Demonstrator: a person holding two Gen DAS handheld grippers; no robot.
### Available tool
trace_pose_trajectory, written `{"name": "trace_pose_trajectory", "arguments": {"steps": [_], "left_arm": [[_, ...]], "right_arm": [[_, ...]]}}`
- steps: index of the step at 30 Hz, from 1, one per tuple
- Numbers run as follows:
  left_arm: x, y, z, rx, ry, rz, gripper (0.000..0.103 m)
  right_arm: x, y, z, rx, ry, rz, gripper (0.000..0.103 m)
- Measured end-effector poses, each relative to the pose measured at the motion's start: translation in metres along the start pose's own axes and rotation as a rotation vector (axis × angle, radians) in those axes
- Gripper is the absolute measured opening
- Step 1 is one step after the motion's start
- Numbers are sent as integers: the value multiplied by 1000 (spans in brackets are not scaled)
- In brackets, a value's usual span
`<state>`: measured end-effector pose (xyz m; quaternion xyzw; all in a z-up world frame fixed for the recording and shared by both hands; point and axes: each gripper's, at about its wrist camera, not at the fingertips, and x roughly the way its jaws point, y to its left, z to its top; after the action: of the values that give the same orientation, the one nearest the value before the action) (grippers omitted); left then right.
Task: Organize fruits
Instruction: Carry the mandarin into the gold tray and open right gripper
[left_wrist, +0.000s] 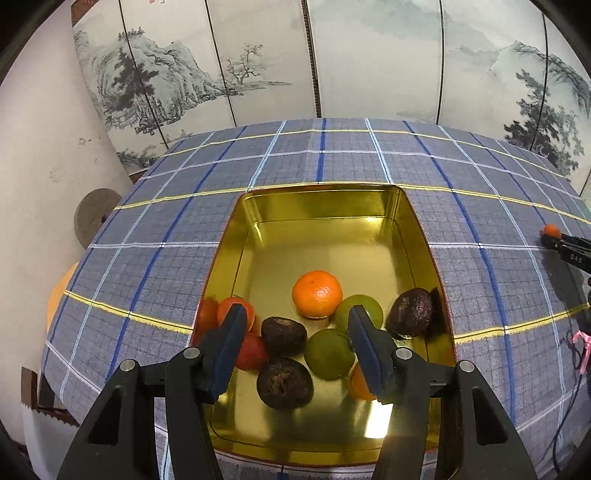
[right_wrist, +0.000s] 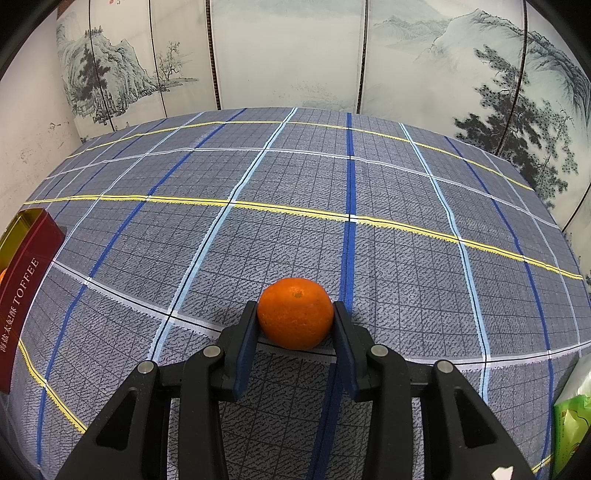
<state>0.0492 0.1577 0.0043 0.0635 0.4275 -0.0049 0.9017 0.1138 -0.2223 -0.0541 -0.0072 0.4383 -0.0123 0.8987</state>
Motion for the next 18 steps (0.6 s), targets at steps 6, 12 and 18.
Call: {"name": "trace_pose_trajectory", "arguments": {"steps": [6,12,18], "left_arm": [[-5,-3,-4,-14,-3,19,58],[-7,2,-6,-59,14,17,60],[-12,7,-8,-75,0,38,64]], "right_arm": [[0,0,0,-1,0,-2,36],[1,0,0,1,0,-3,35],[2,-3,-1,6,0,-11,35]]}}
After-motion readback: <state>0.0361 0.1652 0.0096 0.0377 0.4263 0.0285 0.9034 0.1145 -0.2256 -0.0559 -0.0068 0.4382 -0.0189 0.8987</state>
